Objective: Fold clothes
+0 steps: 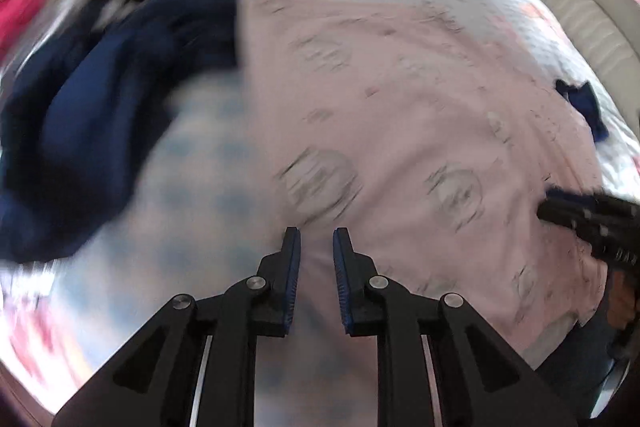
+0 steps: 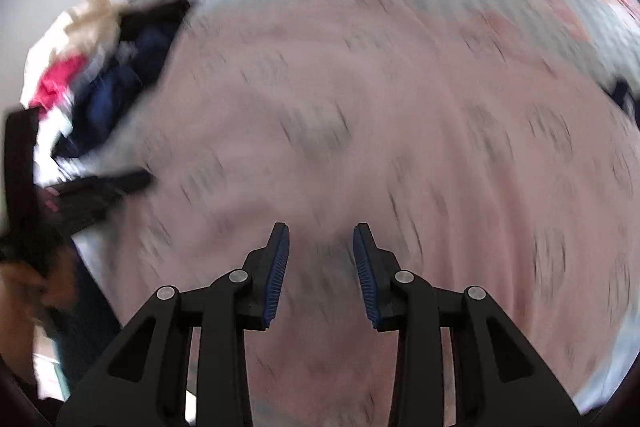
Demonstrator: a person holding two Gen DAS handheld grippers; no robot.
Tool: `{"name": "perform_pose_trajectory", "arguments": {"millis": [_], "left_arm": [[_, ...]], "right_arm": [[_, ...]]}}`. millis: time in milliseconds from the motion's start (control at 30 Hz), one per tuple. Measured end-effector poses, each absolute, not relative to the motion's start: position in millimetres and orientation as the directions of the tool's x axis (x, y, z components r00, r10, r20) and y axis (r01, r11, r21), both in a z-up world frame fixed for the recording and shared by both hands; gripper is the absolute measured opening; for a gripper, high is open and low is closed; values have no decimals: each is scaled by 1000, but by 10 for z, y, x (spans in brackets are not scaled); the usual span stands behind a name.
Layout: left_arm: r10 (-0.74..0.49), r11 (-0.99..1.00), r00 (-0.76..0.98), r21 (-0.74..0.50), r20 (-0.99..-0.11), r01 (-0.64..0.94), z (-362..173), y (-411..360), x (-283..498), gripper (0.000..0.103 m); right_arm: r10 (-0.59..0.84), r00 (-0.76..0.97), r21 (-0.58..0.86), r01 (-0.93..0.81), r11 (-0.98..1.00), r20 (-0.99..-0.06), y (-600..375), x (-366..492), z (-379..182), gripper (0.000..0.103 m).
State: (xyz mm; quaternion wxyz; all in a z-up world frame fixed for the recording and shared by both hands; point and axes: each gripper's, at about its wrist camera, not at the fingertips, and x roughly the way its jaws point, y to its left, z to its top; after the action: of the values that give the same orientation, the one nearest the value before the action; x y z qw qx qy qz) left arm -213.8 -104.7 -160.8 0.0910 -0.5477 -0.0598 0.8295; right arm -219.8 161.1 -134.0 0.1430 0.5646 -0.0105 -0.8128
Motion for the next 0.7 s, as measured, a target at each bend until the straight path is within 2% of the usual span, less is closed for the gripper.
{"name": "perform_pose_trajectory", "arguments": {"millis": [100, 167, 233, 300, 467, 567, 600, 667, 700], "left_arm": [[296, -954, -425, -284, -856, -94, -1402, -1039, -1899, 18], [374, -927, -438, -344, -817, -149, -1301, -894, -1793, 19], [460, -887, -420, -419, -782, -192, -1291, -699, -1740, 22], [464, -886, -393, -413, -794, -213, -1380, -490, -1747, 22], [365, -930, -326, -325, -872, -172, -1607, -450, -1662, 22], [418, -908, -332, -372, -846, -195, -1509, -577, -1502, 23], [445, -895, -353, -393, -823, -212, -1417, -576, -1461, 24], [475, -879, -375, -418, -796, -227, -1312, -536, -1439, 38], [478, -878, -376, -421, -794, -227, -1305, -503, -1452, 39]], "right_arm": [[-270, -370, 229, 152, -961, -889, 1851, -1908, -1196, 34], [-302, -396, 279, 115, -953, -867, 1979, -1752, -1080, 40], [-271, -392, 243, 122, -962, -879, 1977, -1672, -1123, 40], [-249, -363, 227, 103, -968, -898, 1966, -1624, -1241, 40], [-222, -351, 222, 42, -974, -909, 2280, -1420, -1319, 36], [-228, -381, 241, 13, -970, -896, 2451, -1294, -1228, 38], [-265, -408, 279, 27, -960, -874, 2494, -1237, -1175, 40], [-306, -437, 327, 28, -944, -846, 2565, -1156, -1116, 42], [-310, -440, 339, 14, -941, -843, 2593, -1133, -1110, 42]]}}
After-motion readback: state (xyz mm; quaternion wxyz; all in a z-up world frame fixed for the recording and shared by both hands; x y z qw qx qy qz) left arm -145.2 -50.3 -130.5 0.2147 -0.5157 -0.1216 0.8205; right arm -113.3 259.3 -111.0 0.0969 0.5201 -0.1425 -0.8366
